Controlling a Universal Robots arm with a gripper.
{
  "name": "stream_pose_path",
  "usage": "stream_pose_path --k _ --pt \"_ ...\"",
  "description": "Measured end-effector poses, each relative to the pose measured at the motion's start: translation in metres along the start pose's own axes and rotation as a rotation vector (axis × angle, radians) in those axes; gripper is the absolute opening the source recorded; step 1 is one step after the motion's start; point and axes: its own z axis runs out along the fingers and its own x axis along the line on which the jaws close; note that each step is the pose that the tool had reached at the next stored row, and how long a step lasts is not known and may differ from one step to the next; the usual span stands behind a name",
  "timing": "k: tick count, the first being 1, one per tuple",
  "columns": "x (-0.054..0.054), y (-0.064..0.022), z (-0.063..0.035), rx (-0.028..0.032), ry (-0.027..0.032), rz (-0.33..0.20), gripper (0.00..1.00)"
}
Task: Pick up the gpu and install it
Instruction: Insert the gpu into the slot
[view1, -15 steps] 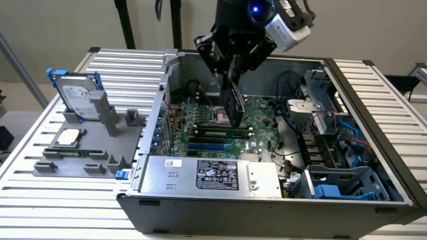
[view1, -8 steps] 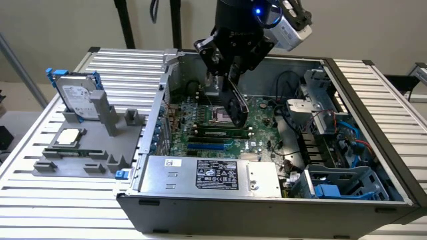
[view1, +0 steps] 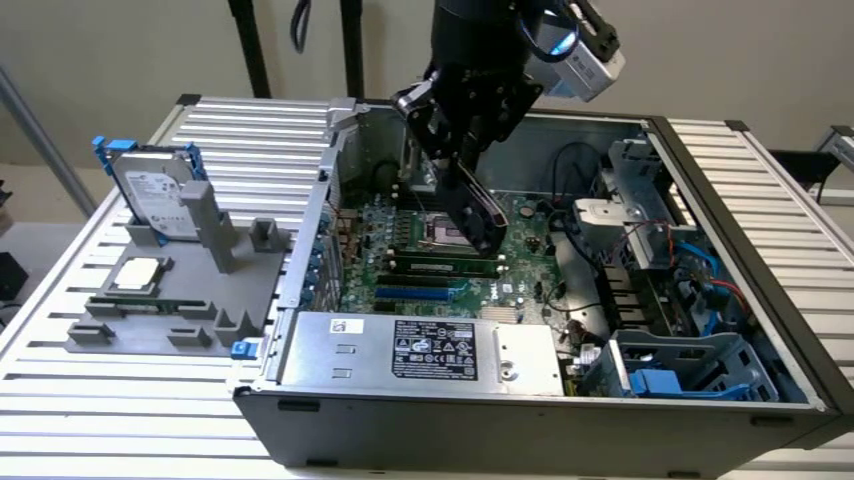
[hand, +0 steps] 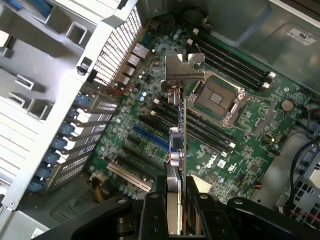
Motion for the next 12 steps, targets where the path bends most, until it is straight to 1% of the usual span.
stream_pose_path --k 12 --pt "-0.0002 -0.0002 0.0057 0.0082 0.0081 -0.219 0.27"
